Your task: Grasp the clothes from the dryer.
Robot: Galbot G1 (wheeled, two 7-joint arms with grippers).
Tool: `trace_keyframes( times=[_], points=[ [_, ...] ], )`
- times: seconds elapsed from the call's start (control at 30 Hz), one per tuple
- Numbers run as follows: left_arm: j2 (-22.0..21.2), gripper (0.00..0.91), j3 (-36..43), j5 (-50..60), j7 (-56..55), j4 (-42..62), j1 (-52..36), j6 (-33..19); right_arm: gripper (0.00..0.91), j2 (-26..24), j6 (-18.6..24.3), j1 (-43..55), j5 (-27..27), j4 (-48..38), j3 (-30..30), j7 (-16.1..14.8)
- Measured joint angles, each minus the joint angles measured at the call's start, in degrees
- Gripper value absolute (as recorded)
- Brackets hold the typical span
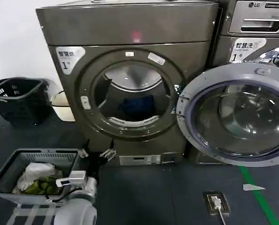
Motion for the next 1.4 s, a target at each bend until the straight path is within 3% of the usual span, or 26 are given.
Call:
trace_keyframes(
  times=[0.9,1.4],
  points=[
    [1.0,0.907,-0.6,-1.5,0.0,-0.6,0.4,0.2,0.907,0.3,0.2,-1.1,1.3,0.5,1.1,-0.4],
    [0.7,0.907,-1.0,-1.5,0.0,-0.6,0.0,0.1,0.907,0.3,4.7,-0.1,1.3,0.5,0.0,-2.3]
  ],
)
